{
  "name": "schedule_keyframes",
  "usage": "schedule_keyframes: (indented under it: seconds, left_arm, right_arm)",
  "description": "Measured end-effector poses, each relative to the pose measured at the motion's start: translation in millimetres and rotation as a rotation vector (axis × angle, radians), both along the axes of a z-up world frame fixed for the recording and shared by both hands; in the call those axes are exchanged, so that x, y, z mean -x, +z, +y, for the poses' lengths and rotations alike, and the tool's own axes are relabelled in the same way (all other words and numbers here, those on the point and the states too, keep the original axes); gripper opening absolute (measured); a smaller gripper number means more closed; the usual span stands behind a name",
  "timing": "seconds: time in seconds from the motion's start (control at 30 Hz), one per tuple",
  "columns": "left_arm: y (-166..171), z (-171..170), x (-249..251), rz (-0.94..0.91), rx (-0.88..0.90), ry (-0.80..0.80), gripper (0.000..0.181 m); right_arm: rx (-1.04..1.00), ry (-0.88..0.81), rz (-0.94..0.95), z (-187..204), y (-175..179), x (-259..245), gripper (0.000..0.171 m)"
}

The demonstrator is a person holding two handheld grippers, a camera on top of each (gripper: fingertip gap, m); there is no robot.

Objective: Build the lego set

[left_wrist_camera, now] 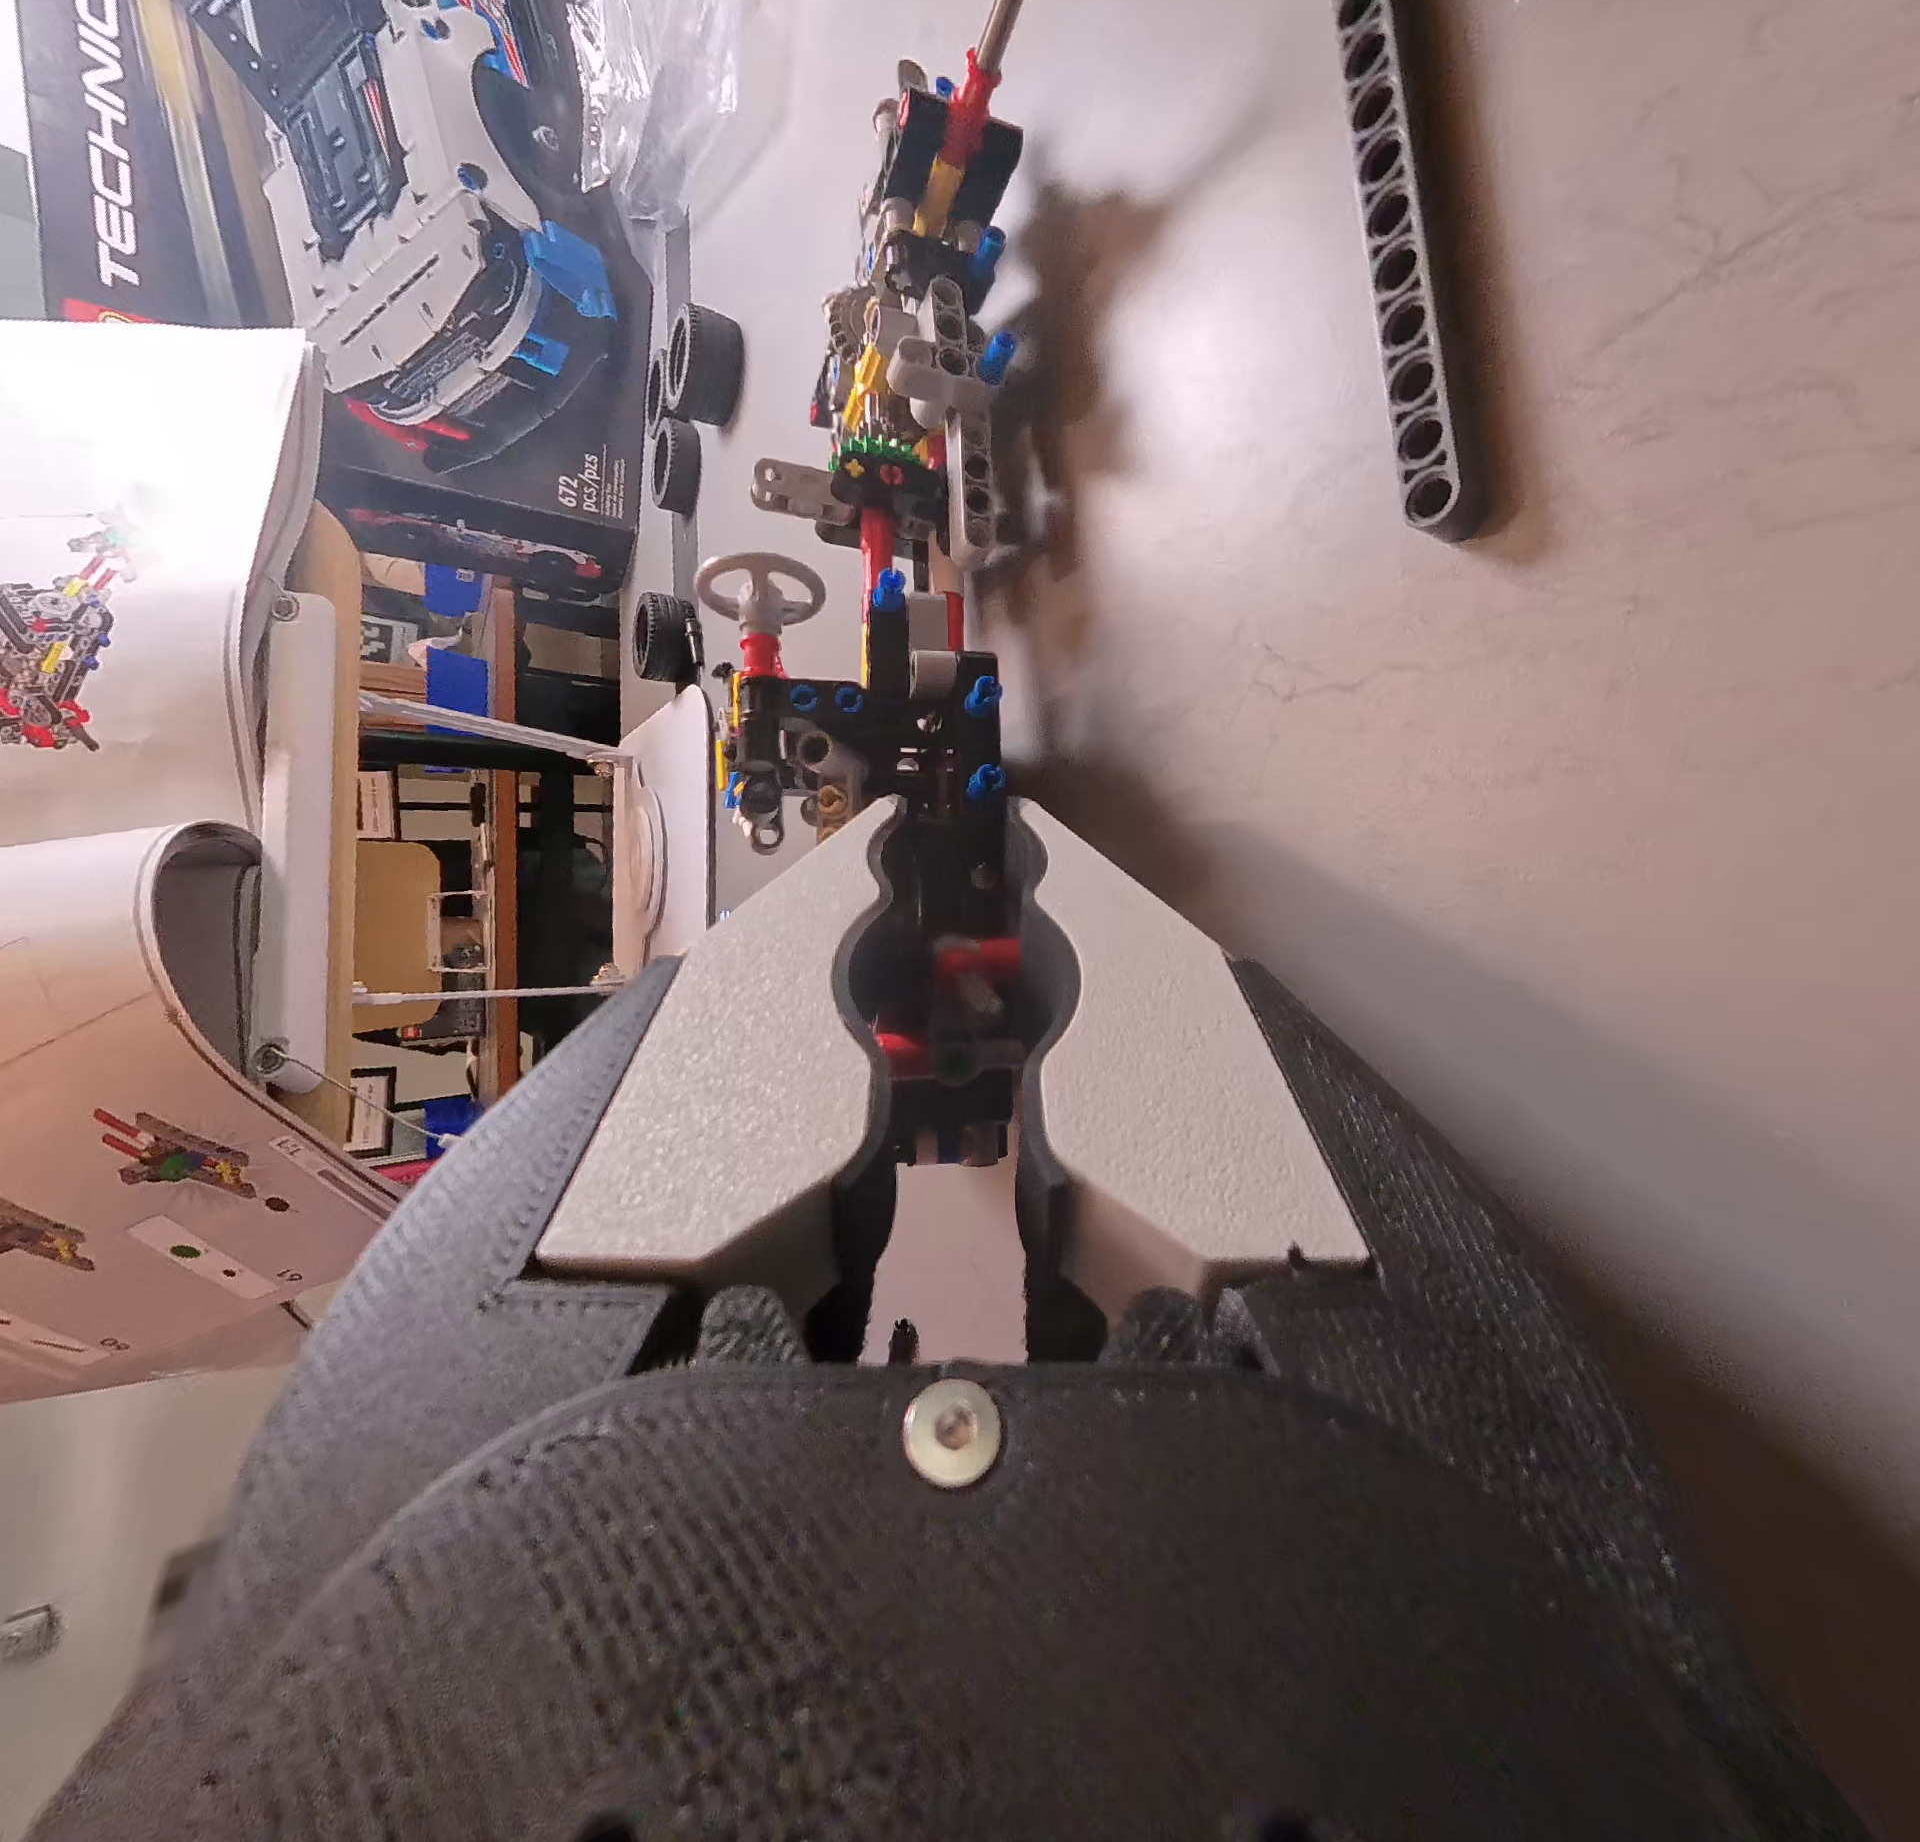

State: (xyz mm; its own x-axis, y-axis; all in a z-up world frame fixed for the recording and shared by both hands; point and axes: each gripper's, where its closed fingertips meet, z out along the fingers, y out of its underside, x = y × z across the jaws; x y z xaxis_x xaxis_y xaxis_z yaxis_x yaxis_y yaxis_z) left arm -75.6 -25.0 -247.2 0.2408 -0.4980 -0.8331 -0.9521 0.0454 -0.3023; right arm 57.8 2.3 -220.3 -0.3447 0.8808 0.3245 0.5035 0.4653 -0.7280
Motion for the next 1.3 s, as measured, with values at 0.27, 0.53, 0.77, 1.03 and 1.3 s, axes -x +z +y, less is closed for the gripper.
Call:
schedule_keyframes:
  seconds: [0.27,0.53,0.77,1.03,1.3]
  left_arm:
    - [-9.4,-2.5,-3.0,0.057,0.01,-0.04,0.017]
    - [-2.2,-28.9,-8.3,-0.174,0.21,-0.075,0.048]
    - [56.2,-29.4,11.8,-0.689,0.233,-0.026,0.046]
    - [116.7,55.9,83.7,-0.832,0.003,0.241,0.042]
    - [186.9,194.8,121.0,-0.935,-0.1,0.382,0.042]
  right_arm:
    - [-0.208,-0.138,-0.06,63.8,-42.7,7.9,0.036]
    - [-0.241,-0.118,-0.078,63.6,-48.2,15.8,0.01]
    - [-0.016,-0.092,-0.096,57.1,-25.1,-11.2,0.024]
    - [-0.128,-0.559,0.36,216.3,99.2,52.3,0.043]
    - [0.224,-0.923,0.569,355.9,162.7,140.3,0.104]
